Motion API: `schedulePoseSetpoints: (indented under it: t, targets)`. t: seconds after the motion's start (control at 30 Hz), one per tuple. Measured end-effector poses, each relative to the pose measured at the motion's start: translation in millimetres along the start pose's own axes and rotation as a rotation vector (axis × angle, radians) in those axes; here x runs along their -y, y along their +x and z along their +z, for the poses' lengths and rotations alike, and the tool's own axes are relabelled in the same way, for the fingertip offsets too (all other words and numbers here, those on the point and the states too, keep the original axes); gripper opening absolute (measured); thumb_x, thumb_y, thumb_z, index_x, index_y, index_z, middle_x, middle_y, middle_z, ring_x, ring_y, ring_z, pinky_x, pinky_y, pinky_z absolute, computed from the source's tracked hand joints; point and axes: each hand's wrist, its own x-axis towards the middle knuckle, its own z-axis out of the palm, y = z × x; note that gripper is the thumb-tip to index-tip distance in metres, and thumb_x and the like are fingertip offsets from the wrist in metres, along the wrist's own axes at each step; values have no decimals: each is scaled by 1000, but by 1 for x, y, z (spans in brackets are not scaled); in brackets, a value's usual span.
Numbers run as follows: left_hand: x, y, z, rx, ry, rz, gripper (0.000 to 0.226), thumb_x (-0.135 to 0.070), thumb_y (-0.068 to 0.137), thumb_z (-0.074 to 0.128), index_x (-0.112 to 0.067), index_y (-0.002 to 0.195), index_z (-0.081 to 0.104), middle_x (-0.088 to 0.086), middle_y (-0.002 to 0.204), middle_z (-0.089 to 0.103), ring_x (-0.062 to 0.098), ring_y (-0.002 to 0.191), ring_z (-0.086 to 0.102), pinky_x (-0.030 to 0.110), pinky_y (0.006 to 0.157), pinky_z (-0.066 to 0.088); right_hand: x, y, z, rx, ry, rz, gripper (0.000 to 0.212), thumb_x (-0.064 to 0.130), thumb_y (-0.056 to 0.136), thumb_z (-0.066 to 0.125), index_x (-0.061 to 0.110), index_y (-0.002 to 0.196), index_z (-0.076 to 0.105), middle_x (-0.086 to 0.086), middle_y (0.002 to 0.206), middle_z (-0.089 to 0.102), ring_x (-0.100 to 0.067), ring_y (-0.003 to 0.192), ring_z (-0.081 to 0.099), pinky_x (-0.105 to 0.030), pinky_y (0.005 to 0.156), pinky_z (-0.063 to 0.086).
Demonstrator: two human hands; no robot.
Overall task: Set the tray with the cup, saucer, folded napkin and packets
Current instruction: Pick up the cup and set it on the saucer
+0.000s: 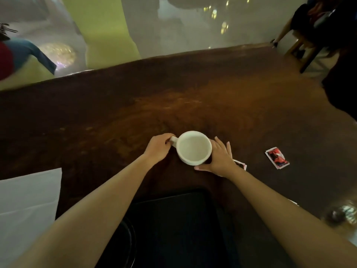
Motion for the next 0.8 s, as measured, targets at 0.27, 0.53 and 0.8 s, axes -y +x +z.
schedulePoseSetpoints:
  t: [0.27, 0.53, 0.8]
  targets:
    - [-3, -27, -11, 9, -481, -140, 26, -1, 94, 43, -10, 109, 63, 8, 110, 64, 11, 89, 63, 11, 63, 53, 21, -14, -14, 101, 458, -25, 90, 19, 62, 85, 39, 131, 31, 19, 131, 42, -8, 126, 39, -41, 107, 35]
    - [-11, -89, -63, -109, -686, -212, 28, -3, 92, 50, -9, 117, 60, 6, 109, 65, 13, 93, 63, 15, 65, 54, 86, -47, -36, 172, 624, -132, 91, 2, 68, 78, 30, 137, 25, 26, 124, 36, 1, 116, 42, -7, 84, 43]
    - [2, -176, -122, -221, -872, -265, 22, -3, 90, 54, -12, 104, 67, -4, 92, 68, 7, 84, 66, 12, 59, 53, 163, -98, -40, 215, 740, -177, 90, -4, 70, 74, 28, 140, 27, 22, 129, 39, -4, 123, 39, -26, 99, 41]
